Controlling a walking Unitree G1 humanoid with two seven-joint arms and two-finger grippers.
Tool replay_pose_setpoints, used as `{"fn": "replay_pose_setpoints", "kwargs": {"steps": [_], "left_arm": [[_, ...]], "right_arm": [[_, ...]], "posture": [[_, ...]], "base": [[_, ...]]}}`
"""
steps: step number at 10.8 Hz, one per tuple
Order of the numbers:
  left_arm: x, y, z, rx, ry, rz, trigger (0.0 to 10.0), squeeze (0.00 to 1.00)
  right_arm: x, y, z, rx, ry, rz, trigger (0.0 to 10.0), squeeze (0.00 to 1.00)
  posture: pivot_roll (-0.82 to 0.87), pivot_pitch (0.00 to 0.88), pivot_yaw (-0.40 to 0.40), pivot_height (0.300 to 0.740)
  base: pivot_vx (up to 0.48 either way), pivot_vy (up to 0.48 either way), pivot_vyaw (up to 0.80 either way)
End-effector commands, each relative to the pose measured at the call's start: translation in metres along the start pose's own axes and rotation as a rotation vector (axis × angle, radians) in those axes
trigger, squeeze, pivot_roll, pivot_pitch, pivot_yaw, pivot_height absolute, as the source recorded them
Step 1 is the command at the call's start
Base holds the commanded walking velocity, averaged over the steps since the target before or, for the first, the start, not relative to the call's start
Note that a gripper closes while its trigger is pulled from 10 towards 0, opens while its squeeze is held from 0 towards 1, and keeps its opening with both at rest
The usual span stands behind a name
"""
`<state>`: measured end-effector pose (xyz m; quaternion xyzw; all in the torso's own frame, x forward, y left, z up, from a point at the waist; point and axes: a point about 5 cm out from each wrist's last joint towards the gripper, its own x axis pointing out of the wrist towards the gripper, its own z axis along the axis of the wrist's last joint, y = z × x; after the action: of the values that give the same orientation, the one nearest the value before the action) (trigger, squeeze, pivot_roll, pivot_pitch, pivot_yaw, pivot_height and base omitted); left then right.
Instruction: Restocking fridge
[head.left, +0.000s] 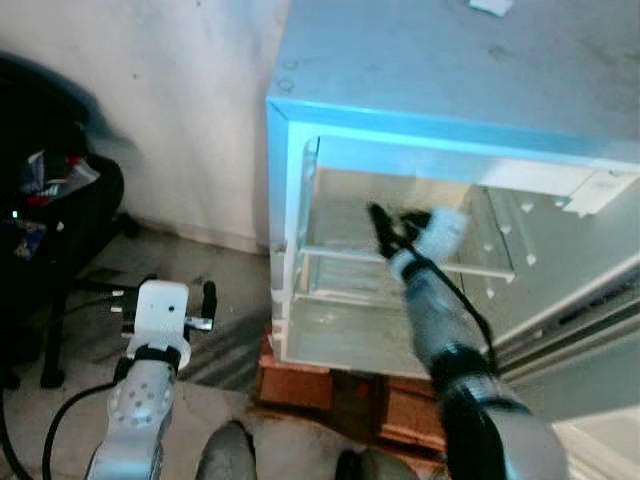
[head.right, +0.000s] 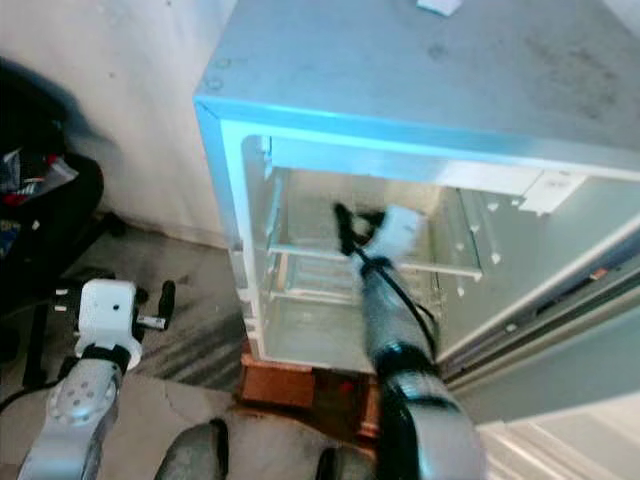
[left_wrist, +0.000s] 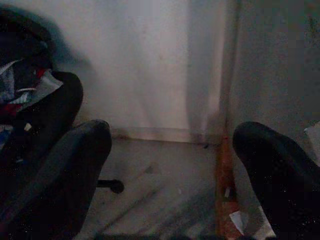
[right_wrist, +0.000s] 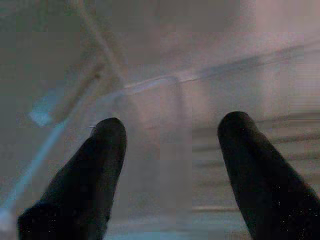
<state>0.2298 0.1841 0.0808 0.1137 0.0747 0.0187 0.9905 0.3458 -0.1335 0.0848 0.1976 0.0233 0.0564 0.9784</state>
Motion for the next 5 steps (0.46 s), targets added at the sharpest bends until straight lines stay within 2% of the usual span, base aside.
{"fn": "replay_pose_setpoints", "kwargs": {"steps": [1, 3, 4, 5], "left_arm": [[0.001, -0.003, -0.004, -0.006, 0.021, -0.01, 10.0, 0.0], [0.003, -0.005, -0.004, -0.01, 0.018, -0.011, 10.0, 0.0], [0.003, -0.005, -0.005, -0.017, 0.018, -0.004, 10.0, 0.0], [0.003, -0.006, -0.006, -0.019, 0.019, -0.003, 10.0, 0.0]], "right_arm": [[-0.004, -0.003, 0.004, -0.032, -0.018, 0.016, 10.0, 1.0], [-0.017, -0.014, 0.003, -0.055, -0.02, 0.001, 10.0, 1.0], [-0.03, -0.024, 0.01, -0.112, -0.054, -0.003, 10.0, 1.0], [-0.038, -0.027, 0.014, -0.151, -0.066, 0.005, 10.0, 1.0]], "posture": [[0.24, 0.153, -0.083, 0.74], [0.22, 0.145, -0.088, 0.74], [0.21, 0.135, -0.091, 0.74], [0.21, 0.128, -0.091, 0.74]], "base": [[0.0, 0.0, 0.0], [0.0, 0.0, 0.0], [0.0, 0.0, 0.0], [0.0, 0.0, 0.0]]}}
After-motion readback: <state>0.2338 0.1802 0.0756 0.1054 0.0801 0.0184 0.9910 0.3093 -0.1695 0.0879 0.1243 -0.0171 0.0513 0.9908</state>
